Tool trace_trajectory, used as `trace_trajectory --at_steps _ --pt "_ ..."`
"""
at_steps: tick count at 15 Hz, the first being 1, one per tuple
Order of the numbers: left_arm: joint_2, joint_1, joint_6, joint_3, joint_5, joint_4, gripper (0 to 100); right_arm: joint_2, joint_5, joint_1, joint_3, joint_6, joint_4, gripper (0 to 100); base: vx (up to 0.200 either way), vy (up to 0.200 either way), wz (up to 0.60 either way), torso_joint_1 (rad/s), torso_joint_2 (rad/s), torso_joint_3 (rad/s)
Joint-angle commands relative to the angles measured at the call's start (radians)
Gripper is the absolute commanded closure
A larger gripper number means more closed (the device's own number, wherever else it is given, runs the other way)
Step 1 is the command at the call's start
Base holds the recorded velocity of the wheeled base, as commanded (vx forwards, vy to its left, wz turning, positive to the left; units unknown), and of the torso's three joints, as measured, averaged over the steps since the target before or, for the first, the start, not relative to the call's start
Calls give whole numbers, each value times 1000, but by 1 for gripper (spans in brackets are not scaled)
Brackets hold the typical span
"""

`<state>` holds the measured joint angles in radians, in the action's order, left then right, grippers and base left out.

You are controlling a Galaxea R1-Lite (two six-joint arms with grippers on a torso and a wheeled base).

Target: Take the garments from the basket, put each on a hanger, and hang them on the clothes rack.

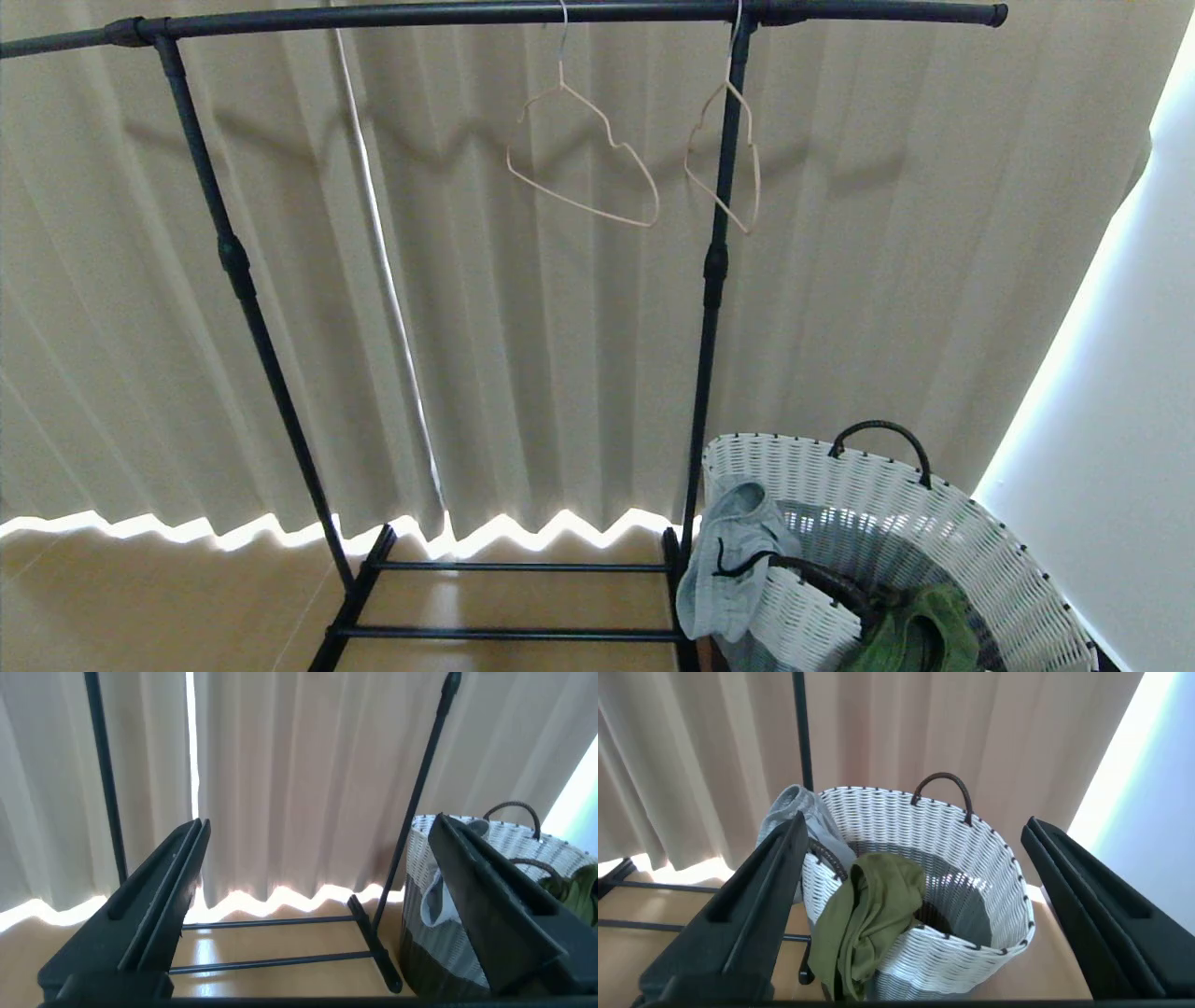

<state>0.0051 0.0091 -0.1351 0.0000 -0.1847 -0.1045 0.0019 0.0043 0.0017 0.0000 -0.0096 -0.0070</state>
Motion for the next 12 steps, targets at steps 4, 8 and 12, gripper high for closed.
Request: trace_trajectory --at_steps 4,8,12 --pt "1 0 0 0 1 0 0 1 0 0 0 -1 -1 0 50 0 0 -2 2 1" --pt "1 0 0 0 -1 0 0 1 0 0 0 -1 -1 0 150 0 0 -3 1 3" --pt "-1 0 -29 0 2 -3 0 1 -1 0 0 2 -1 0 0 0 0 0 0 0"
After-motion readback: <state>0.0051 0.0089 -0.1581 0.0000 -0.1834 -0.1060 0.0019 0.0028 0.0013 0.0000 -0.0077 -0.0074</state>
